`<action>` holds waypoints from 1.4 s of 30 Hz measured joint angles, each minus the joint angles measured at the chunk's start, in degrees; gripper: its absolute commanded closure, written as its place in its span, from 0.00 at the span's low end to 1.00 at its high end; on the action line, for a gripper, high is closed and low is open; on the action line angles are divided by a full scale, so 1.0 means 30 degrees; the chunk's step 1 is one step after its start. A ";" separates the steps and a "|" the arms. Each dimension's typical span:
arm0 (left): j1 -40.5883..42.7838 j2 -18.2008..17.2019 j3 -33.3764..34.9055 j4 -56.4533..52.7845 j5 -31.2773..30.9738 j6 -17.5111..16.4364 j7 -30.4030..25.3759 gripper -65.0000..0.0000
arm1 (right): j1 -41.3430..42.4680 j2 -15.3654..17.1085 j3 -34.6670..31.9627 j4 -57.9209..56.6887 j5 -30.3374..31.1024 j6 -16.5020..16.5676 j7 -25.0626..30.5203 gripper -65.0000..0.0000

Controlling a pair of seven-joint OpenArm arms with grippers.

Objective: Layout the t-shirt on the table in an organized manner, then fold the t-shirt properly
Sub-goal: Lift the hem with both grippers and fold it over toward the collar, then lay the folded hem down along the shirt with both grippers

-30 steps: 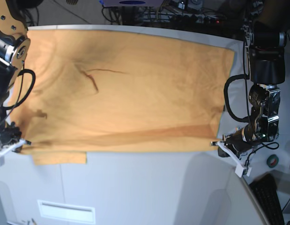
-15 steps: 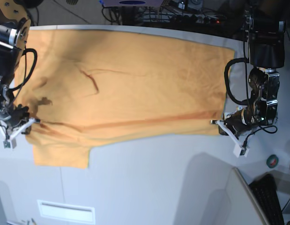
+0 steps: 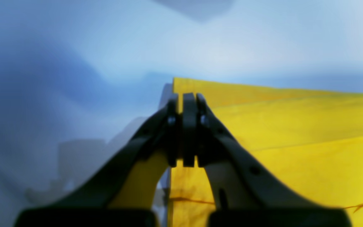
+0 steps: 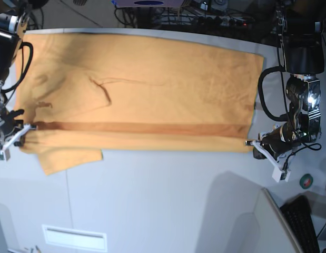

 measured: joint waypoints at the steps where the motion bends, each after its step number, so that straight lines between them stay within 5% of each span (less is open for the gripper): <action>1: 0.0022 0.0000 0.0000 0.0248 0.0000 0.0000 0.0015 1.00 | -0.0138 -0.0029 0.0000 0.0073 0.0029 0.0000 0.0000 1.00; 12: 0.0998 0.0000 0.0000 0.1450 0.0102 -0.0007 0.1435 1.00 | -0.2164 -0.0029 -0.0007 0.1683 0.0029 -0.0007 -0.0182 1.00; 27: 0.1851 -0.0226 0.0000 0.1523 -0.0015 -0.0015 0.1428 1.00 | -0.4816 -0.1581 0.2259 0.8276 0.0058 0.0029 -0.6368 1.00; 42: 0.3279 -0.0634 0.0087 0.1559 -0.0066 -0.0015 0.1399 1.00 | -0.6513 -0.2106 0.2273 0.8772 0.0117 0.0000 -0.7453 1.00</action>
